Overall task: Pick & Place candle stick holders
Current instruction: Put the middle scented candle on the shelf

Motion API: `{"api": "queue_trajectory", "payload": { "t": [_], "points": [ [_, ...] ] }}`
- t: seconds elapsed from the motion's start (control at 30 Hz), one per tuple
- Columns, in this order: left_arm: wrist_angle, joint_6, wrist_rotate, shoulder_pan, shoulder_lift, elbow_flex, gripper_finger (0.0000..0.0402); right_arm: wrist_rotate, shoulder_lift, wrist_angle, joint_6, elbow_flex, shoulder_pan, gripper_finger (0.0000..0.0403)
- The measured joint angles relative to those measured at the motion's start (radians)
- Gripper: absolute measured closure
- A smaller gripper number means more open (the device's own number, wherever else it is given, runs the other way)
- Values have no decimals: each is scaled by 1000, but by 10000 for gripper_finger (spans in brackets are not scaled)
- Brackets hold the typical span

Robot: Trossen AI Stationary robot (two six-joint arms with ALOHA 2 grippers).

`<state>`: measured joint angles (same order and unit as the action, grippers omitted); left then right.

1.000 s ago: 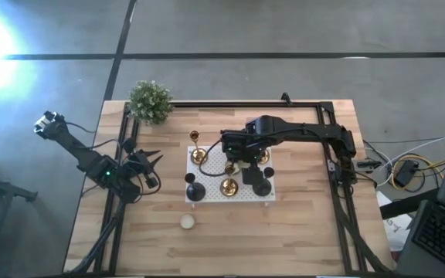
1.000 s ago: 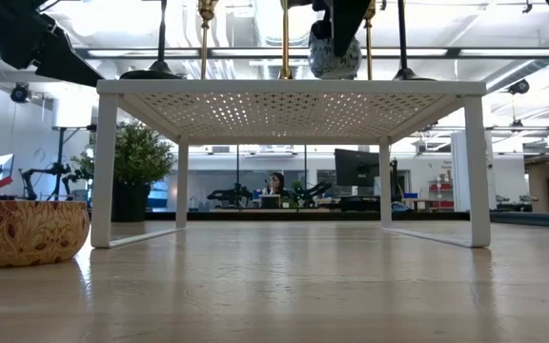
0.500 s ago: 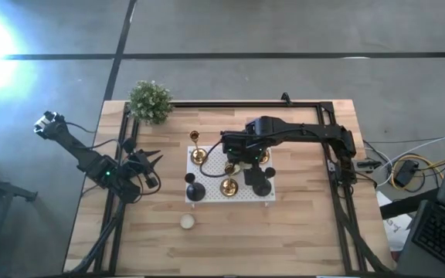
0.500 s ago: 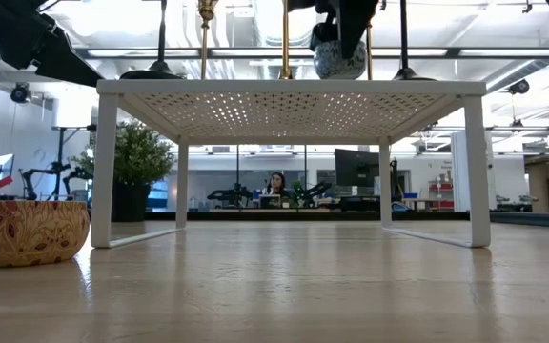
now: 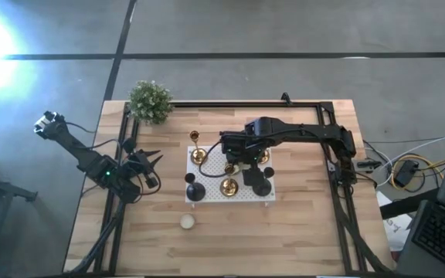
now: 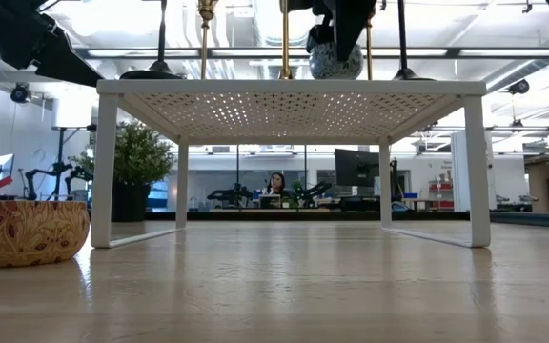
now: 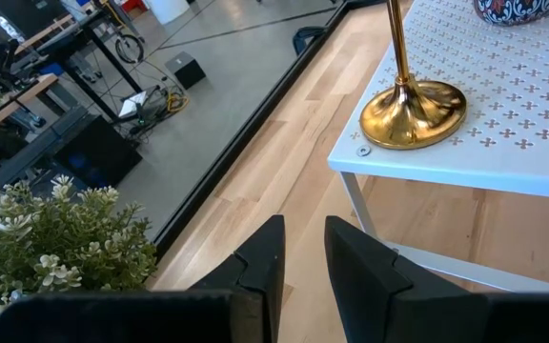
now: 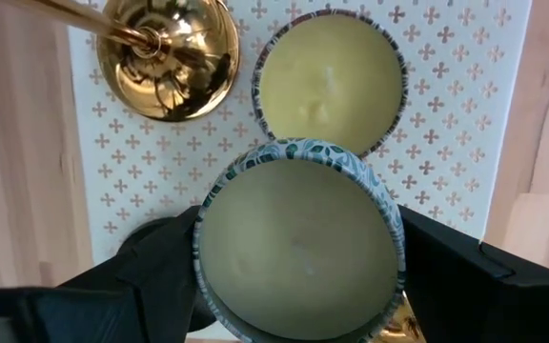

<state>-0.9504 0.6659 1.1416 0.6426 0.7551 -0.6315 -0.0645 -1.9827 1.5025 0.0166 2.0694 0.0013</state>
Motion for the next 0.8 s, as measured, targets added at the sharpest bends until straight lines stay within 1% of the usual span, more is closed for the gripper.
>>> {"api": "queue_trajectory", "payload": {
  "t": [0.4, 0.8],
  "points": [
    [0, 0, 0, 0, 0, 0, 319, -41, 0, -7, -18, -15, 0, 117],
    [0, 0, 0, 0, 0, 0, 319, -49, 0, -12, -25, -24, 0, 117]
  ]
}}
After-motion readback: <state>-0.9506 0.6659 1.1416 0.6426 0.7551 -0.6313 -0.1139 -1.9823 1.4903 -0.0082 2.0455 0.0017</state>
